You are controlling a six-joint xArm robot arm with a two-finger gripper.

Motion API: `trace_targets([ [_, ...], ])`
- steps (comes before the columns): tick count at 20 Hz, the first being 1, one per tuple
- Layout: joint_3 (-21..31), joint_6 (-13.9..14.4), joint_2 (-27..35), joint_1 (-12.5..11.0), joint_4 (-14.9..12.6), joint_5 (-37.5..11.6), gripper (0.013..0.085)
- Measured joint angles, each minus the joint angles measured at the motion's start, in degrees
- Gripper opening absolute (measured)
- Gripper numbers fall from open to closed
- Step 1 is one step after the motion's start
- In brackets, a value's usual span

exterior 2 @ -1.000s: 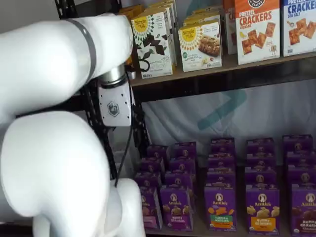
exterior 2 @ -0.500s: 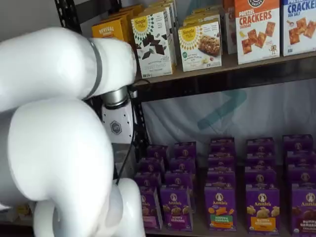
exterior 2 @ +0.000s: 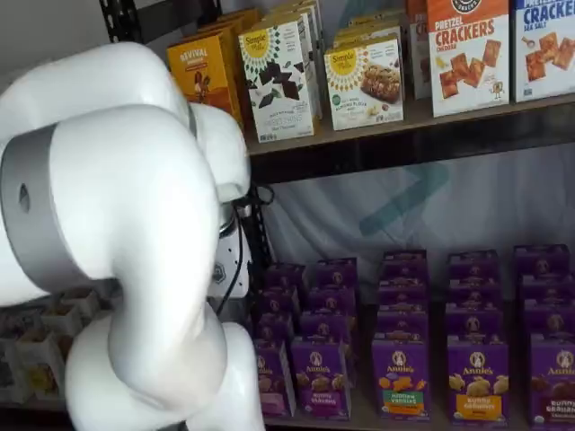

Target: Pick up the purple box with a pink patch in the middle, on the bottom shelf, the first box from the left

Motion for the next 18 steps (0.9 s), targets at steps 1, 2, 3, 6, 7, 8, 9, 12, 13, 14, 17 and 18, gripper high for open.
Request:
trace_targets([
  [1,0.68,0.32,1.13,0.29,-0.15,-1.85,0.0850],
  [2,1.28,0.24,1.94,0.39,0.09,-3.43,0.0850],
  [3,2.00,0.47,2.94,0.55,-0.08,-5.40,0.0850],
  [6,3.98,0.51,6.11,0.41,-0.51,-11.28,0.0850],
  [7,4.33,1.13,7.48,0.40,-1.43,-12.69,0.0850],
  [8,4.79,1.64,8.99,0.33,-2.24,-14.44,0.0850],
  [9,5.12,2.08,10.16,0.24,-2.93,-15.81,0.0850],
  [12,5.89,3.65,13.79,-0.21,-5.37,-20.04,0.0850],
  [13,6.14,4.07,15.17,-0.45,-6.12,-21.73,0.0850],
  [14,6.35,4.08,16.21,-0.66,-6.33,-23.15,0.0850],
  [17,6.82,3.56,20.44,-1.39,-6.43,-28.43,0.0850],
  [18,6.90,3.43,21.66,-1.58,-6.43,-29.97,0.0850],
])
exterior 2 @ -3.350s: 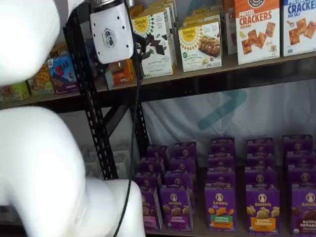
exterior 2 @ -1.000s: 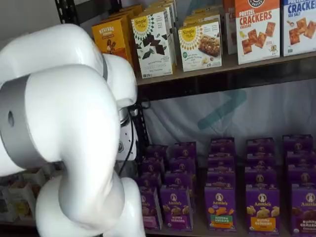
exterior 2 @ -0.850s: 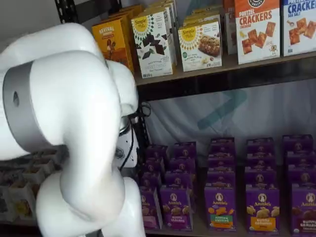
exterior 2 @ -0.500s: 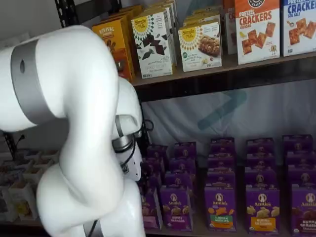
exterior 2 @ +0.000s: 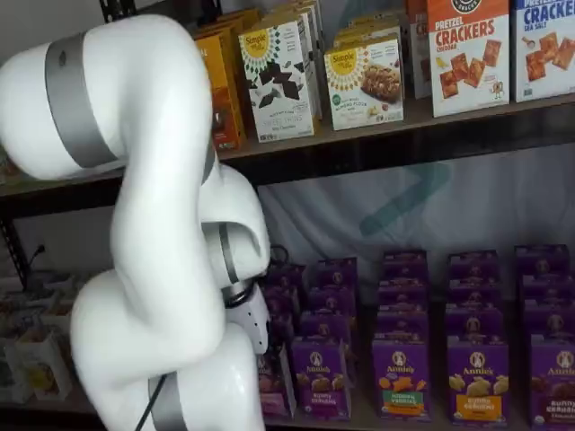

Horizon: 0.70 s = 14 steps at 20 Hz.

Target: Pick up the purple box with a pink patch in the middle, on the bottom shelf, the first box from the left

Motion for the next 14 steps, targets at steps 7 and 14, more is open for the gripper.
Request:
trace_targets([
  [7,-1.32,-3.06,9.37,-1.10,2.15,-8.65,0.0850],
  [14,-7.23,-1.12,21.83,-2.55,-1.40,-15.59,0.0850],
])
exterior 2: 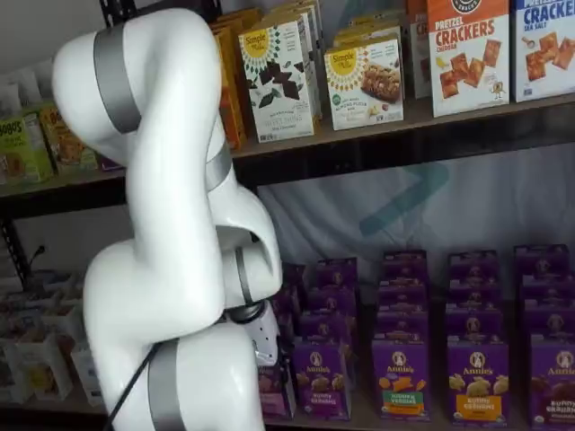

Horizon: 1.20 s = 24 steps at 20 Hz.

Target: Pick up the purple box with a pink patch in the middle, on the bottom shelf, the first box from the left

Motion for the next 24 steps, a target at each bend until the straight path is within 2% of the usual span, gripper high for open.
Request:
trace_targets([
  [2,-2.30,-0.57,3.42,0.23,0.81,-1.28,0.0850],
  [7,-8.17,1.65,9.73,0.43,-1.28,-1.23,0.0850],
  [9,-10.97,0.99,12.26,0.91,-0.11,-0.21,0.0850],
  [11,-13.96,-1.13,14.99,1.66,2.80,0.41,0.0850],
  [13,-16.99,-2.23,17.90,2.28,4.53,0.05,0.0850],
  [16,-19.92,-1.63,20.40,2.52,4.20,0.09,0.0850],
  [20,-24.62,1.24,23.68,2.43,1.18,1.43,0.0850],
  [24,-28.59,0.04,25.94,2.58,2.54,3.12,0.0850],
])
